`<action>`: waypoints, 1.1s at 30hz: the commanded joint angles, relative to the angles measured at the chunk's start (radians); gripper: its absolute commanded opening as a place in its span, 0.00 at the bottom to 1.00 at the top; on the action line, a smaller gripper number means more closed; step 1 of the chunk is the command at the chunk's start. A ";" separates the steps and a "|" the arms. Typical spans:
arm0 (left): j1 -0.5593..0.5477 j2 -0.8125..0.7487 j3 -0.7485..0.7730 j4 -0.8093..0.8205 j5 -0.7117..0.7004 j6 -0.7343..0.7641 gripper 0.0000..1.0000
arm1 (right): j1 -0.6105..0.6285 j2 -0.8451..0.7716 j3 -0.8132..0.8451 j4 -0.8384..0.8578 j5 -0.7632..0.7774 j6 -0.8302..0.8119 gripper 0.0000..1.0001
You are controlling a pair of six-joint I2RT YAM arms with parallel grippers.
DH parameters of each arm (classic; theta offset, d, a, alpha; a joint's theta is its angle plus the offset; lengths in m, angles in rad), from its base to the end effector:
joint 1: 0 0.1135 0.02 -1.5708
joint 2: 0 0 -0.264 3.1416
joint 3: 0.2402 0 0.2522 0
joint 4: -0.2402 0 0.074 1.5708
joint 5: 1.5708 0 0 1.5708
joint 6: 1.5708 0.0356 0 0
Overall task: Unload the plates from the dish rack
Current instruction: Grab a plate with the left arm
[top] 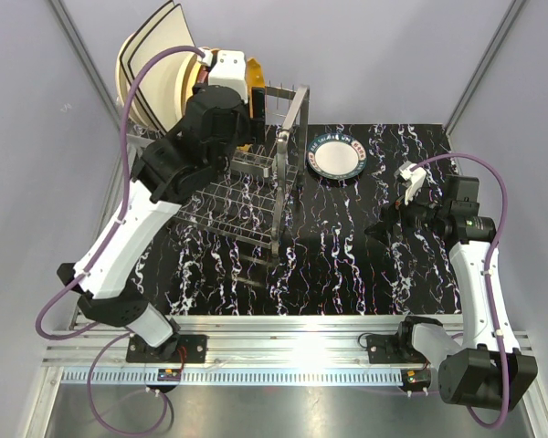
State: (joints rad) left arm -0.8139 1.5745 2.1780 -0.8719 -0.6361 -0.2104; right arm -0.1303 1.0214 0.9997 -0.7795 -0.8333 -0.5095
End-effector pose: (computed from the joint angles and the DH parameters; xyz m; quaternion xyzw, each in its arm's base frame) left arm 0.2128 -0.1945 0.5387 0.0435 0.7777 -0.0653 0.6238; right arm 0.1983 0.0006 0.3230 -0.3089 0.8038 0.2481 0.4438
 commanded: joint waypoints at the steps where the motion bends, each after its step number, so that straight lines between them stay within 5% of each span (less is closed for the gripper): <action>1: -0.001 0.013 0.040 0.040 -0.066 0.049 0.72 | -0.003 -0.014 -0.001 0.017 -0.033 -0.020 1.00; 24: 0.065 0.074 -0.063 0.136 -0.116 0.118 0.66 | -0.003 -0.027 -0.004 0.016 -0.036 -0.024 1.00; 33: 0.091 0.065 -0.173 0.255 -0.126 0.172 0.49 | -0.003 -0.029 -0.003 0.014 -0.036 -0.027 1.00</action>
State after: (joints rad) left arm -0.7422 1.6428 2.0483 -0.6937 -0.7456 -0.0830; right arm -0.1303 1.0142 0.9939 -0.7803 -0.8337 -0.5201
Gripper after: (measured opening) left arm 0.516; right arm 0.994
